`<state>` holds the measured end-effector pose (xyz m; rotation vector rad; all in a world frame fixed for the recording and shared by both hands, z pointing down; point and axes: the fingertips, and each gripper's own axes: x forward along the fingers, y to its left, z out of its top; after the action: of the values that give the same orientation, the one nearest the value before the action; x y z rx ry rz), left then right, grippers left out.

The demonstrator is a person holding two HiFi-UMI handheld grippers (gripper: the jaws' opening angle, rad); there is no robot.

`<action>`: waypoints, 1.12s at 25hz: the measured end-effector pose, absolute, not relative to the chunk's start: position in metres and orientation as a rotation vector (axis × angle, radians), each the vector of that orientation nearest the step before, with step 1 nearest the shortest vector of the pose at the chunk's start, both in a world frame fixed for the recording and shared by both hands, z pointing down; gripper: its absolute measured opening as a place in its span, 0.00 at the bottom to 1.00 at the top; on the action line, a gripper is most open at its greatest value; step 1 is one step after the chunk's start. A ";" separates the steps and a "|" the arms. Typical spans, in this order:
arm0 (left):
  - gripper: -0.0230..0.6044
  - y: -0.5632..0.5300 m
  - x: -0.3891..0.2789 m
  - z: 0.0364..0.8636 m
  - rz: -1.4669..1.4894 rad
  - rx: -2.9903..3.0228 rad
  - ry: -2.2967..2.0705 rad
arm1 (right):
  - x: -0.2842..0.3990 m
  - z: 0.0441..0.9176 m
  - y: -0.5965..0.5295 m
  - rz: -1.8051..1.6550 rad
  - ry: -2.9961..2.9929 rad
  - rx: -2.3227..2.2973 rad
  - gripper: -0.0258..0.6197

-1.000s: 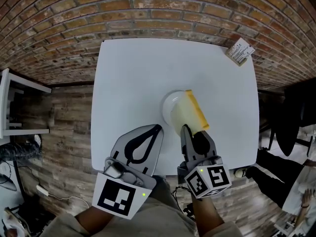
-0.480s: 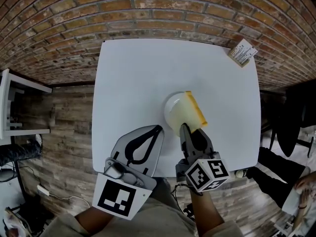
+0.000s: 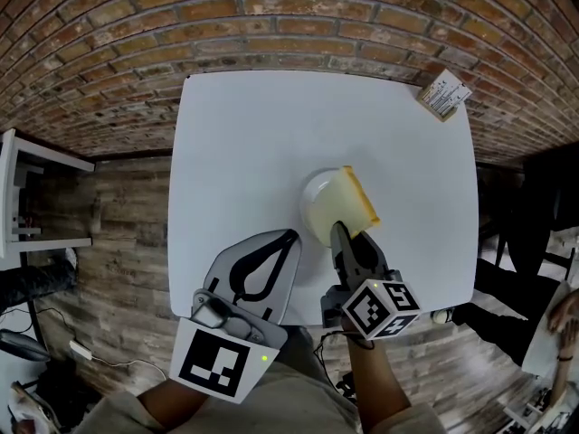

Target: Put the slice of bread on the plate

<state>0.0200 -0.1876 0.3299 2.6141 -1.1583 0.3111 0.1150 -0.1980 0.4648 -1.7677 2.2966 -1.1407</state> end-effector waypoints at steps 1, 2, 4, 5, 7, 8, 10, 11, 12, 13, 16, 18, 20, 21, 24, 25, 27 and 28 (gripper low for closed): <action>0.05 -0.188 0.020 0.330 0.312 2.615 -1.158 | 0.115 0.466 -0.199 -1.150 2.288 -1.762 0.19; 0.05 -0.188 0.020 0.330 0.313 2.616 -1.157 | 0.115 0.467 -0.200 -1.161 2.280 -1.756 0.19; 0.05 -0.188 0.020 0.330 0.312 2.616 -1.156 | 0.116 0.470 -0.201 -1.188 2.260 -1.742 0.19; 0.05 -0.188 0.019 0.331 0.312 2.617 -1.155 | 0.116 0.471 -0.201 -1.202 2.248 -1.736 0.19; 0.05 -0.188 0.019 0.331 0.314 2.615 -1.153 | 0.117 0.475 -0.201 -1.226 2.226 -1.729 0.19; 0.05 -0.188 0.019 0.331 0.313 2.615 -1.152 | 0.117 0.476 -0.201 -1.234 2.217 -1.729 0.19; 0.05 -0.188 0.018 0.331 0.313 2.616 -1.152 | 0.118 0.479 -0.202 -1.251 2.200 -1.727 0.19; 0.05 -0.188 0.018 0.331 0.315 2.617 -1.153 | 0.118 0.481 -0.202 -1.262 2.189 -1.722 0.19; 0.05 -0.189 0.017 0.331 0.319 2.619 -1.155 | 0.118 0.483 -0.202 -1.275 2.177 -1.716 0.19; 0.05 -0.189 0.017 0.331 0.323 2.621 -1.157 | 0.119 0.484 -0.202 -1.288 2.163 -1.709 0.19; 0.05 -0.188 0.016 0.331 0.320 2.620 -1.158 | 0.119 0.489 -0.203 -1.317 2.127 -1.698 0.19; 0.05 -0.188 0.016 0.330 0.320 2.621 -1.156 | 0.120 0.491 -0.202 -1.325 2.118 -1.705 0.19; 0.05 -0.188 0.015 0.330 0.323 2.623 -1.157 | 0.120 0.493 -0.203 -1.325 2.120 -1.719 0.19; 0.05 -0.188 0.015 0.330 0.323 2.622 -1.158 | 0.121 0.494 -0.203 -1.323 2.122 -1.724 0.19; 0.05 -0.188 0.013 0.330 0.322 2.618 -1.162 | 0.122 0.495 -0.205 -1.318 2.123 -1.728 0.19; 0.05 -0.189 0.013 0.330 0.321 2.616 -1.163 | 0.122 0.495 -0.206 -1.318 2.122 -1.729 0.19; 0.05 -0.189 0.012 0.330 0.319 2.613 -1.164 | 0.124 0.496 -0.208 -1.317 2.119 -1.733 0.19; 0.05 -0.189 0.012 0.331 0.318 2.613 -1.166 | 0.125 0.497 -0.208 -1.317 2.116 -1.738 0.19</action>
<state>0.0121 -0.1894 0.3305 2.6127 -1.1660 0.3181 0.1245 -0.2082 0.4971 -1.7375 2.1158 -1.3171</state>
